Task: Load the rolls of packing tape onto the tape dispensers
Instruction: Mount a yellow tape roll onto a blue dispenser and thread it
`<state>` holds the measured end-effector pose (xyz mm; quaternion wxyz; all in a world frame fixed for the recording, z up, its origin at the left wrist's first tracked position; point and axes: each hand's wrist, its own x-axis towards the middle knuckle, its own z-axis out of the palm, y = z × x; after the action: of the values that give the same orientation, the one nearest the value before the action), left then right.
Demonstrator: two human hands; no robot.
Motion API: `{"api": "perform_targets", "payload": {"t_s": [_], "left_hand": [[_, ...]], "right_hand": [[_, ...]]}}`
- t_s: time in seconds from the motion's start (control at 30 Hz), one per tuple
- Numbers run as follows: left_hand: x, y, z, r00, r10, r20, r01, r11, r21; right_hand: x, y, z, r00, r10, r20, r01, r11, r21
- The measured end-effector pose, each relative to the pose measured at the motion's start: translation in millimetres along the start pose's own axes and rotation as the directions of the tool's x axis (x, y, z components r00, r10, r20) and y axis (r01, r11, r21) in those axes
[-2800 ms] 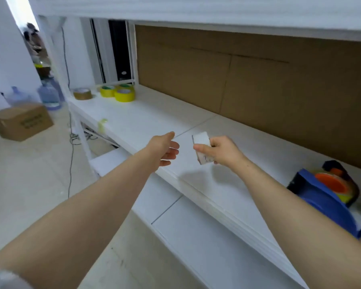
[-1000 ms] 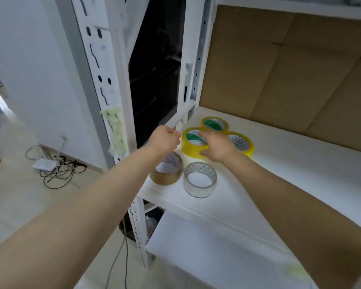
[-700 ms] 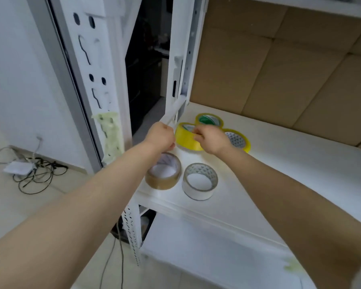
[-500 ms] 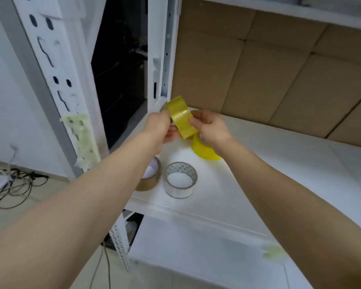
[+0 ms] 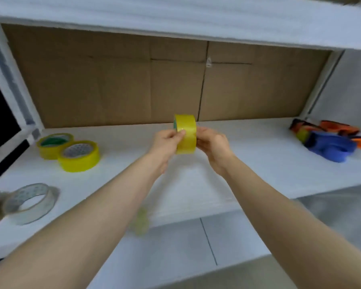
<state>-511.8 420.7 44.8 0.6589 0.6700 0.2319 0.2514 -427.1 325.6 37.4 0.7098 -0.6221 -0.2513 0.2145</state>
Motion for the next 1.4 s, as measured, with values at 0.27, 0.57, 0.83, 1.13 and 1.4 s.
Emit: {"api": "perform_targets", "payload": {"t_s": [0.27,0.57,0.83,1.13,1.4], "left_hand": [[-20.6,-9.6,188.1,0.952,-0.009,0.307,0.016,1.000,-0.020],[-19.1,-13.5,349.0,0.862,-0.163,0.480,0.253,0.959,-0.131],[22.3,-16.1,454.2,0.814,-0.024,0.580,0.045,0.999,-0.022],[88.7,-17.4,555.3,0.835,-0.042,0.549,0.141,0.980,-0.140],[132.7,-28.4,606.1,0.857,0.001,0.515,0.036,0.997,-0.062]], "right_hand": [[-51.9,0.0,-193.9,0.976,-0.058,-0.211,0.062,0.998,0.012],[-95.9,2.1,-337.5,0.884,-0.008,-0.467,0.014,1.000,0.009],[-52.9,-17.3,-443.8,0.856,0.055,-0.515,0.063,0.976,0.208],[14.4,-24.0,-544.7,0.870,0.066,-0.490,0.034,0.981,0.192],[69.5,-29.0,-600.5,0.926,0.058,-0.373,0.023,0.978,0.208]]}}
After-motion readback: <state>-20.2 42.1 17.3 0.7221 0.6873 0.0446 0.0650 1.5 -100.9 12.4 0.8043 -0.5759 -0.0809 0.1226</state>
